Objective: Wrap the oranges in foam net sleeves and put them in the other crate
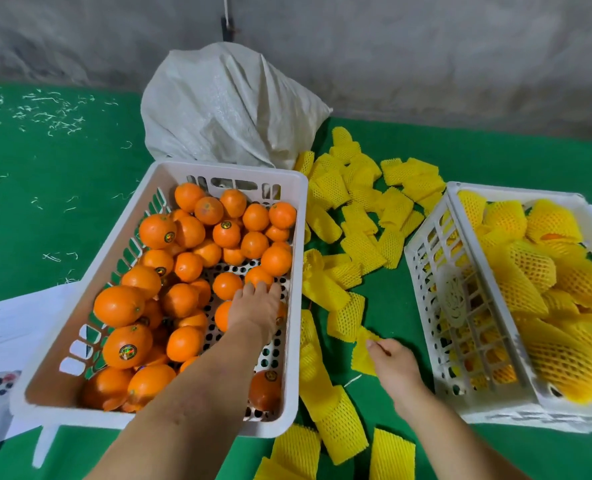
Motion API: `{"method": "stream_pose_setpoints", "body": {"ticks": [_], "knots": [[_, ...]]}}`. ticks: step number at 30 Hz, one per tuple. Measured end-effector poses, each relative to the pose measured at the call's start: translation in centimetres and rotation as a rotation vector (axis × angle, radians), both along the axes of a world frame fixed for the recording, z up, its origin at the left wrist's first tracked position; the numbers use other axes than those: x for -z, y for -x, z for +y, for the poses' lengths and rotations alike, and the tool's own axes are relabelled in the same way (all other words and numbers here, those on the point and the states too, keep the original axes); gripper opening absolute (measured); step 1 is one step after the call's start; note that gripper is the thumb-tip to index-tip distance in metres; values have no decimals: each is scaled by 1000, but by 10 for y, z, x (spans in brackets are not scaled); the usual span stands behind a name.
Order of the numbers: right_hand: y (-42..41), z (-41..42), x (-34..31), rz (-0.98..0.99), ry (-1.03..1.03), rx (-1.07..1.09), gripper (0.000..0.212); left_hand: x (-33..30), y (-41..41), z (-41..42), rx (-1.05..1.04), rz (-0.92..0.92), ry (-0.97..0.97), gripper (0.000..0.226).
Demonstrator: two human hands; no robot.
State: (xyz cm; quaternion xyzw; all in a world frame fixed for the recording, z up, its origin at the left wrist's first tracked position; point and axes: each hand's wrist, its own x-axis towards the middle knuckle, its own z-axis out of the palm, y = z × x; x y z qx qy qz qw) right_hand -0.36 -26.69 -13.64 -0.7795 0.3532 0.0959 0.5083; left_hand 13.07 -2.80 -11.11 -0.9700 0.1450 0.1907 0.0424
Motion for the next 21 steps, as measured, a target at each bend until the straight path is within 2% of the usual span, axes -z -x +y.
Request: {"method": "stream_pose_setpoints", "body": {"ticks": [4,6,8,10,13,15,16,18,19,21], "knots": [[7,11,-9,-114,-230,184,6,-26,9,10,-108,86,72,79],[9,14,-17,-162,-294,233,13,-43,15,24,-215,110,226,74],[10,17,-28,-202,-332,292,21,-62,23,35,-394,112,527,68],[9,22,-43,-237,-379,336,21,-81,42,40,-585,123,963,74],[5,37,-73,-315,-391,290,27,-102,86,33,-694,154,1529,75],[2,54,-97,-409,-340,150,40,-100,112,20,-697,339,1800,82],[1,64,-109,-471,-276,68,40,-97,121,12,-702,467,1905,83],[2,82,-126,-611,-148,-50,20,-96,131,2,-682,644,2002,86],[2,88,-130,-649,-98,-69,11,-97,133,1,-678,703,2029,95],[2,93,-135,-638,7,-101,3,-98,133,6,-685,828,2076,108]]}}
